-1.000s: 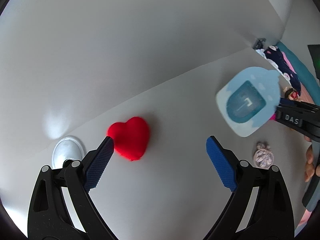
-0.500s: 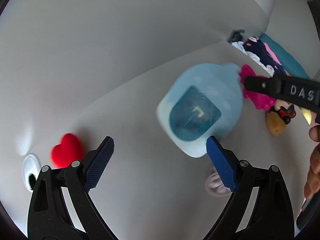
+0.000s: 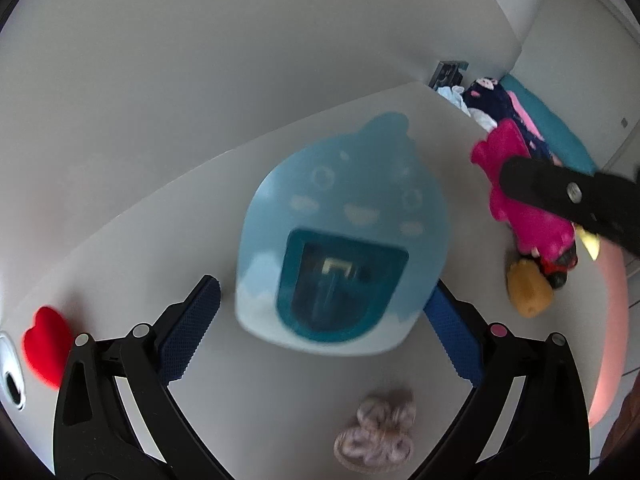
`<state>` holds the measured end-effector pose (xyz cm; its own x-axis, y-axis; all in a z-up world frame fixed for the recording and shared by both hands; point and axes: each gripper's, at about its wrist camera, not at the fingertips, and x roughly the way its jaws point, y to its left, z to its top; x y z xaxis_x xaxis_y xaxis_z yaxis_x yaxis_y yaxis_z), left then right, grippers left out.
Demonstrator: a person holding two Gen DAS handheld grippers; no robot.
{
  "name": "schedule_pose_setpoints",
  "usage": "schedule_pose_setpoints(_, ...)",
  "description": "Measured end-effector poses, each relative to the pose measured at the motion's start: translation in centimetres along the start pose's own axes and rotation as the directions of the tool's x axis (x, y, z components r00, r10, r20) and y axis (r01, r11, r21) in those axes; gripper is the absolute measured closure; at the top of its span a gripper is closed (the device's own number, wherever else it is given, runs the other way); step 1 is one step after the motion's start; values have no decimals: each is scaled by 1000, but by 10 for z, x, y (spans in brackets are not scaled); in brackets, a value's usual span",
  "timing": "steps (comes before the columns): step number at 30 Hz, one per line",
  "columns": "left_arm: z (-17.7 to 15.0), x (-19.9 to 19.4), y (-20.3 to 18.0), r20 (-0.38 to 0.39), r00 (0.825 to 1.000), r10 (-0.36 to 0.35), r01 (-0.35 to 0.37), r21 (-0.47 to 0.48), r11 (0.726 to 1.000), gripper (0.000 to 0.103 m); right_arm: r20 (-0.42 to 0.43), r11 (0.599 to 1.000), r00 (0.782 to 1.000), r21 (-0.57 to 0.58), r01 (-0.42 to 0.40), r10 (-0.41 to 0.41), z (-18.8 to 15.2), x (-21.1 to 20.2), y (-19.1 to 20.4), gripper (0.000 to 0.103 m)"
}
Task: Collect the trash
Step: 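Grasp the pink toy with the right tool while the left tool grasps the blue card, then carry the pink toy and blue card to the trash bin and release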
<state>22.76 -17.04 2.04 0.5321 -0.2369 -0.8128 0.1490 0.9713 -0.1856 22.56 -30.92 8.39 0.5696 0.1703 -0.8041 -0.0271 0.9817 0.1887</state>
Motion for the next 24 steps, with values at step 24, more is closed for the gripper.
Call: schedule_pose_setpoints(24, -39, -97, -47, 123, 991, -58, 46, 102, 994, 27, 72, 997, 997, 79, -13, 7, -59, -101, -33, 63)
